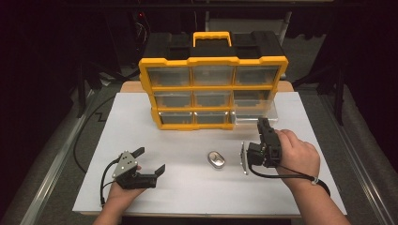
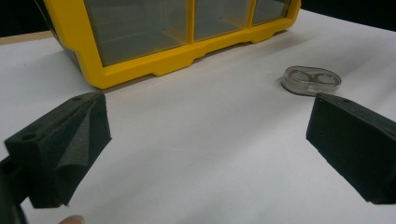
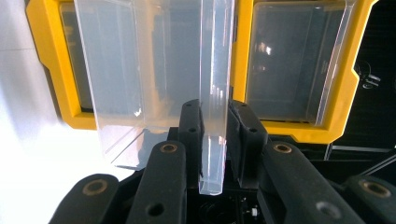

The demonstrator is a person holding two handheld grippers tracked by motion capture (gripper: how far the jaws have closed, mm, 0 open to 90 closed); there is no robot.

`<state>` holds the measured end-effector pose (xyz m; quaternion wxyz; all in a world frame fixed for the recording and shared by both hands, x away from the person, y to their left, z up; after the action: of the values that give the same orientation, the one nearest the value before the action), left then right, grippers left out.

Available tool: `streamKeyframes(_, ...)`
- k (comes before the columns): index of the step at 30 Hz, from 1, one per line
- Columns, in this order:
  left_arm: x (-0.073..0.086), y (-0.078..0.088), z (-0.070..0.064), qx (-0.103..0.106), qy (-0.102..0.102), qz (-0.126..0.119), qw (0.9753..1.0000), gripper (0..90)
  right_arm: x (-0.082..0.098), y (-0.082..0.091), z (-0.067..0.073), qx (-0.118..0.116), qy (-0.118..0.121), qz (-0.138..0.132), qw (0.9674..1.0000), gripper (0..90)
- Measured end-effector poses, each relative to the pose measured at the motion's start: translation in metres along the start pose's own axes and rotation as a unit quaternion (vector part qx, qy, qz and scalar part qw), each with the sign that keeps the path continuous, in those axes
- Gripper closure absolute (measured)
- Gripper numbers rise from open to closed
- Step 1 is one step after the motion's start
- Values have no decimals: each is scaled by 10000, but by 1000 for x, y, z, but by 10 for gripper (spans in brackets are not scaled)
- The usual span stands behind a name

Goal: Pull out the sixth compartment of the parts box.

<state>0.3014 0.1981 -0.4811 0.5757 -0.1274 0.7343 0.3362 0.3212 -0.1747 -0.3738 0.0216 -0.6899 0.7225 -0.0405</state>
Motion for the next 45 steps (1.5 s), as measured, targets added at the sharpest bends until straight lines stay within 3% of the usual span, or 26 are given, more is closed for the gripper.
streamKeyframes(26, -1, 2, 0, -77, -15, -82, 9999, 10, 1, -1, 0, -21, -44, 3, 10000, 762)
streamKeyframes(30, -1, 3, 1, -78, -8, -98, 9999, 10, 2, -1, -1, -94, -53, 29, 9999, 666)
streamKeyframes(32, -1, 3, 1, -82, 20, -128, 9999, 10, 2, 1, -1, -178, -183, 60, 9997, 633)
streamKeyframes(41, -2, 6, 2, -91, 129, -245, 9996, 10, 4, 15, 3, -396, -234, 7, 9989, 566)
streamKeyframes(42, -2, 6, 3, -89, 114, -232, 9996, 10, 4, 17, 5, -438, -348, 63, 9984, 562)
streamKeyframes(44, -2, 7, 3, -96, 110, -231, 9996, 10, 4, 20, 6, -461, -182, -18, 9988, 555)
streamKeyframes(45, -2, 7, 3, -96, 110, -226, 9996, 10, 4, 21, 10, -484, -295, 3, 9984, 550)
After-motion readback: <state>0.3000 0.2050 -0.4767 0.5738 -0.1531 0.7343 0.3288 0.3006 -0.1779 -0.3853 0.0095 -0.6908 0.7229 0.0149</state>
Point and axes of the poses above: each handheld gripper's, and its own axes: y roughly backward along the jaws, x roughly out of its underside, z roughly to its left, the point moved 2 cm from there along -y, roughly forward along the jaws, and after that the axes turned 10 degrees about x, right-handed, at the moved point
